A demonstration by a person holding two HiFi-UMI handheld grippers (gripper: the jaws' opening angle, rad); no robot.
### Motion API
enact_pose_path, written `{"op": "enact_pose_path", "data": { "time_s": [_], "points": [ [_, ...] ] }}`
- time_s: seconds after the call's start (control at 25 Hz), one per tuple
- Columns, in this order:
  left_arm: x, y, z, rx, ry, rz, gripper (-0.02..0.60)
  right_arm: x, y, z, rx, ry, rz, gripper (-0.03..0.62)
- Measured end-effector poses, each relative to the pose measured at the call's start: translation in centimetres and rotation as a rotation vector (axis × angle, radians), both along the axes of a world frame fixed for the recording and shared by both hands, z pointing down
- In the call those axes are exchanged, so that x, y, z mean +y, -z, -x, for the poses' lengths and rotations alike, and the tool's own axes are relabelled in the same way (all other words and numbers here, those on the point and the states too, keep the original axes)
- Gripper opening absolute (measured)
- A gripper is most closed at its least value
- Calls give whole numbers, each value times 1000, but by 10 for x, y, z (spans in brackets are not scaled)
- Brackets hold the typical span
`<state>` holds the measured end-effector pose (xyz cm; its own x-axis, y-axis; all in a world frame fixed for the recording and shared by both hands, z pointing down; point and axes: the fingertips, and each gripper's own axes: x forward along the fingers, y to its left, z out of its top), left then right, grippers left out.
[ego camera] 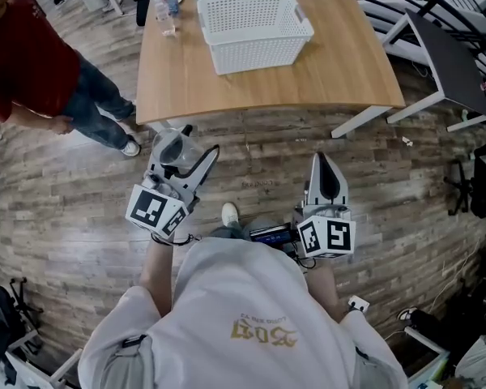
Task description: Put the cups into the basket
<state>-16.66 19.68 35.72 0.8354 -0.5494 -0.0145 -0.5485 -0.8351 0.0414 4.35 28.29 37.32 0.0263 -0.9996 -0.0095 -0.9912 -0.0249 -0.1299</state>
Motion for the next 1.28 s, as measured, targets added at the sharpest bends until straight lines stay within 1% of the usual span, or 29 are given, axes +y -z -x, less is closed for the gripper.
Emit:
{"op": "enact_pose_path", "data": {
  "time_s": [0.28, 0.52, 0.76, 0.96, 1.28],
  "points": [
    [-28, -2, -6, -10, 12, 18, 270, -32, -2, -5, -2, 18, 19, 9],
    [-60, -1, -17, -19, 31, 19, 270, -71, 6, -13, -28, 62, 2, 9],
    [-103, 2, -41, -13, 47, 15, 270, -125, 18, -32, -15, 106, -22, 9],
    [-143, 2, -65, -17, 68, 21, 270, -173, 18, -50, -5, 141, -18, 9],
    [-183, 2, -93, -36, 98, 31, 270, -220, 13, -78, -17, 171, -1, 9]
  ]
}}
